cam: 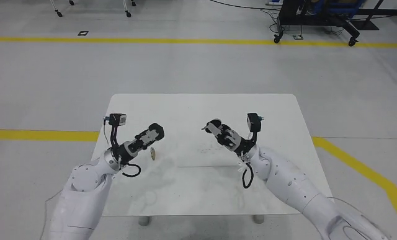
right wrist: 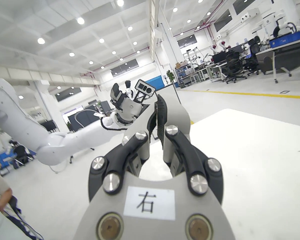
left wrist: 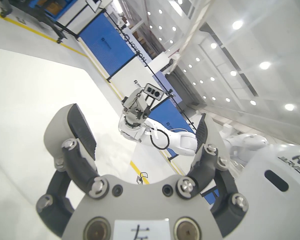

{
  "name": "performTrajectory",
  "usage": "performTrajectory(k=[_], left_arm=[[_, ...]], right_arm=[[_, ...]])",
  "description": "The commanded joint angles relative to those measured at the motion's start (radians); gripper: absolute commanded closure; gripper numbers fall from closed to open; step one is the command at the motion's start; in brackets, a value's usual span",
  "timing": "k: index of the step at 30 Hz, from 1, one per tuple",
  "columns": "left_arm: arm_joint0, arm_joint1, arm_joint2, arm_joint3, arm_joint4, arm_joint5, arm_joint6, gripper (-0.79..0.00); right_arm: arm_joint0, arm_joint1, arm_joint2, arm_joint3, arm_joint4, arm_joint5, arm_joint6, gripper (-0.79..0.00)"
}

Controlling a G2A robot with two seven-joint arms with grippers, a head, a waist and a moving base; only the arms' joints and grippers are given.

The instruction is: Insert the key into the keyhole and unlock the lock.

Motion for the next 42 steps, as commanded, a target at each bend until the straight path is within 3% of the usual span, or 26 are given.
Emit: performTrajectory(k=[1, 4, 7, 9, 11, 21, 32, 35, 42], left_arm=[[-0.013, 0.003, 0.002, 0.007, 0.015, -0.031, -0.036, -0.708], [-0.019, 0.006, 0.008, 0.015, 0.051, -0.057, -0.044, -0.668], [-0.017, 0.007, 0.013, 0.011, 0.124, -0.078, -0.018, -0.603], [-0.014, 0.007, 0.022, 0.005, 0.162, -0.080, 0.003, -0.403], [-0.014, 0.007, 0.029, 0.000, 0.202, -0.081, 0.021, -0.345], [-0.027, 0.006, 0.076, -0.004, 0.286, -0.061, 0.095, -0.342], [-0.070, 0.005, 0.131, 0.018, 0.342, -0.020, 0.136, -0.277], [-0.080, 0.004, 0.143, 0.027, 0.351, -0.013, 0.146, -0.179], [-0.087, 0.007, 0.144, 0.037, 0.362, 0.009, 0.179, -0.031]], right_arm=[[0.013, -0.007, -0.062, -0.030, 0.232, 0.000, 0.102, 0.000], [0.054, -0.016, -0.108, -0.009, 0.449, 0.000, 0.278, 0.000], [0.078, -0.028, -0.118, 0.017, 0.572, 0.000, 0.412, 0.000], [0.086, -0.037, -0.115, 0.031, 0.622, 0.000, 0.482, 0.000], [0.088, -0.047, -0.107, 0.042, 0.665, 0.000, 0.539, 0.000], [0.085, -0.115, -0.069, 0.128, 0.870, 0.000, 0.832, 0.000], [0.084, -0.183, 0.014, 0.205, 0.919, 0.000, 1.047, 0.000], [0.082, -0.197, 0.038, 0.220, 0.918, 0.000, 1.086, 0.000], [0.072, -0.225, 0.100, 0.247, 0.924, 0.000, 1.160, 0.000]])
